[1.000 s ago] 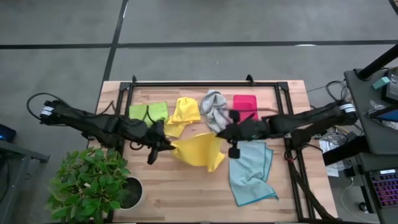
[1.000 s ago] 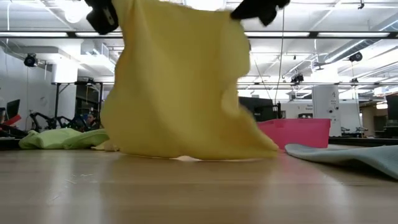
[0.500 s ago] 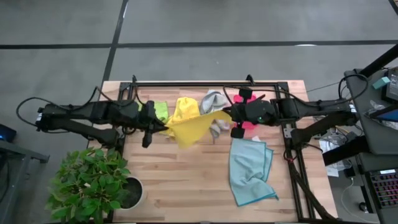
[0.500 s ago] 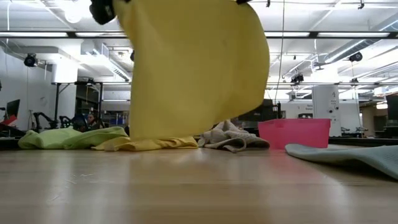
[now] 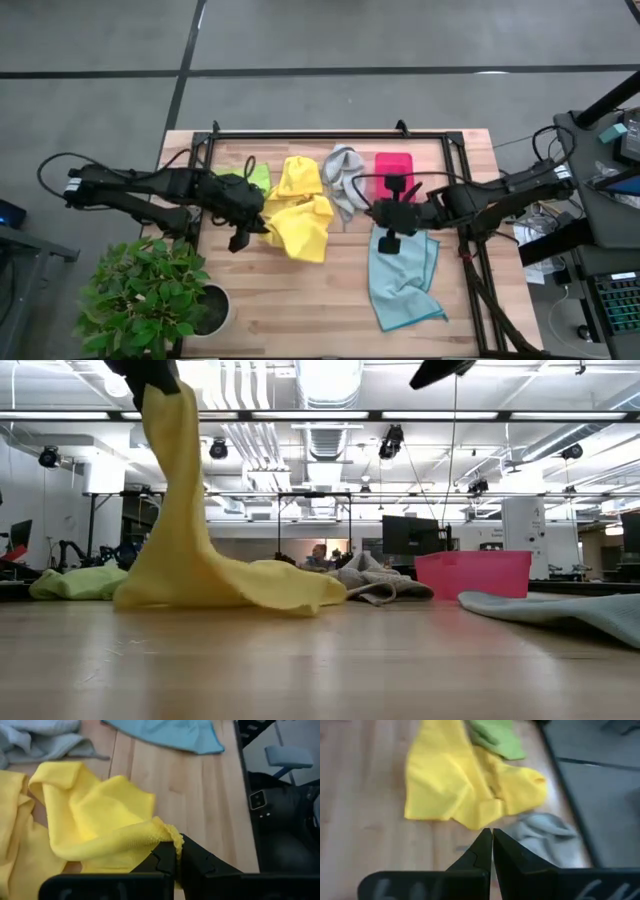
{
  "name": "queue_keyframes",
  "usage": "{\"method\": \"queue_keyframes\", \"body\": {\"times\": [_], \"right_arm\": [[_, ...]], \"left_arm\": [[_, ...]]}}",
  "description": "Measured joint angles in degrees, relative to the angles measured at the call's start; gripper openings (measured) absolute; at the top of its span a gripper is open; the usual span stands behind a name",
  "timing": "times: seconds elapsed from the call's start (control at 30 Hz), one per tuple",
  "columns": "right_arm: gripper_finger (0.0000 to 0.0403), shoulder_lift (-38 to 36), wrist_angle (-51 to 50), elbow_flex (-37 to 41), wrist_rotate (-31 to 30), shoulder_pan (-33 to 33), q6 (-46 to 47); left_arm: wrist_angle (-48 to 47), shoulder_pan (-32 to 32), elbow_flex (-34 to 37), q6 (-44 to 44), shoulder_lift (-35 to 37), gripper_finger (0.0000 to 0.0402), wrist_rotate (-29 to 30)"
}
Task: Fold microfiber towels
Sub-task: Fold the bottom yellow microfiber towel
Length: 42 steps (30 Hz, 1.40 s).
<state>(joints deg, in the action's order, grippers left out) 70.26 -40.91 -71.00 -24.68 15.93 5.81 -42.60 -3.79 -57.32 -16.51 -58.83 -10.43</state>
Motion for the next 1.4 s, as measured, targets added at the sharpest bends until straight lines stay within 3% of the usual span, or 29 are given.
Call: {"method": "queue_keyframes", "body": {"times": [0.13,0.27,0.4,0.53,0.83,1.03,1.17,1.4], "right_arm": [[0.0022,0.1,14.2,7.9,7.4,0.1,0.5],[0.0063,3.1,33.5,17.7,11.4,-0.6,3.2],[0.011,11.8,52.3,23.1,11.3,-0.7,4.7],[0.0143,22.3,63.3,22.9,12.4,-0.3,4.1],[0.0164,37.7,63.5,12.5,25.6,-0.3,3.2],[0.0164,41.7,54.8,6.5,25.6,-0.3,1.3],[0.0159,44.5,54.3,4.5,24.6,-0.3,0.5],[0.0095,44.8,54.5,4.2,22.1,-0.3,-1.0]], "left_arm": [[0.0,0.0,0.0,-1.3,-2.5,0.0,0.0],[0.0,0.0,-0.1,-3.6,-4.5,0.0,0.4],[-0.1,0.0,-0.4,-5.7,-5.5,0.0,0.5],[0.0,0.0,-0.7,-5.7,-5.6,0.0,0.5],[0.0,0.0,-0.7,-5.6,-5.0,0.0,0.6],[0.1,0.0,-0.7,-5.7,-5.1,0.0,0.7],[0.0,0.0,-0.7,-5.6,-5.1,0.0,0.7],[0.0,0.0,-0.6,-5.6,-5.1,0.0,0.7]]}}
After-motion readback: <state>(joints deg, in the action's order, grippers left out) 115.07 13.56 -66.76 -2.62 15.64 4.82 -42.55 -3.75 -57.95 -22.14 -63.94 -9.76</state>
